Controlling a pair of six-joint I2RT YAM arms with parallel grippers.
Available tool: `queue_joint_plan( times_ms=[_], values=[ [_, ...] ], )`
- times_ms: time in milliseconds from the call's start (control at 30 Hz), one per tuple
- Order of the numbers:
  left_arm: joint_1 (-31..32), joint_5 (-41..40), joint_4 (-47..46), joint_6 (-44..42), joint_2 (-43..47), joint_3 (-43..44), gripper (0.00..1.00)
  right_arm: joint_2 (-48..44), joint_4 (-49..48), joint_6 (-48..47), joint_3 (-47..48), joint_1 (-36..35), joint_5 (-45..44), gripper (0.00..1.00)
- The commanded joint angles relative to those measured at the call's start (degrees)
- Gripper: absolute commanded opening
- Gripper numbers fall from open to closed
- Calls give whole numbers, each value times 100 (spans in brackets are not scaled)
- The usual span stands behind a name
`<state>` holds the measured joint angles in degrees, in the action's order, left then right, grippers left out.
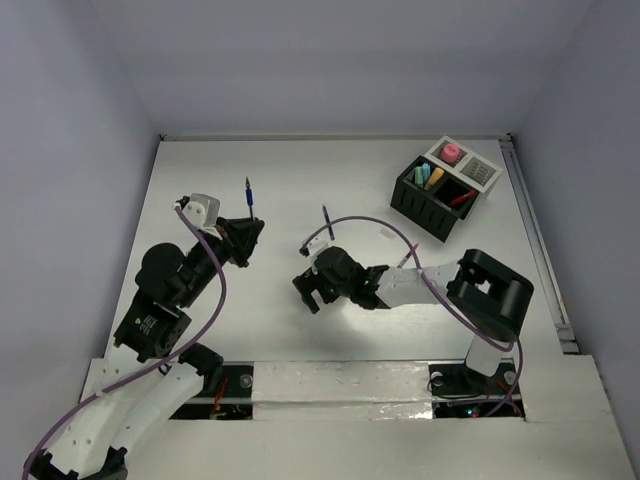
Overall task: Sort the stationery into containers
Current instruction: Move the pen to the center of the board.
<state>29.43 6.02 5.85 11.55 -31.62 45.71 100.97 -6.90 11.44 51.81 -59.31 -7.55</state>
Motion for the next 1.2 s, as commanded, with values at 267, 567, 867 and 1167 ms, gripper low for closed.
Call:
queue_joint_plan(
  times_ms=[267, 567, 867, 1167],
  values=[
    [-95, 92, -233, -57, 24, -19, 0, -1228, -260, 253, -523, 51, 191, 100],
    [-95, 127, -242, -57, 15, -10, 0, -1027, -444, 1044, -849, -274, 903, 94],
    [-148, 154, -242, -30, 50, -27, 0, -649, -14, 1457, -576, -274, 274, 93],
    [-148, 154, -251, -30, 41, -27, 0, -561, 672, 1519, -286, -274, -774, 94]
  ],
)
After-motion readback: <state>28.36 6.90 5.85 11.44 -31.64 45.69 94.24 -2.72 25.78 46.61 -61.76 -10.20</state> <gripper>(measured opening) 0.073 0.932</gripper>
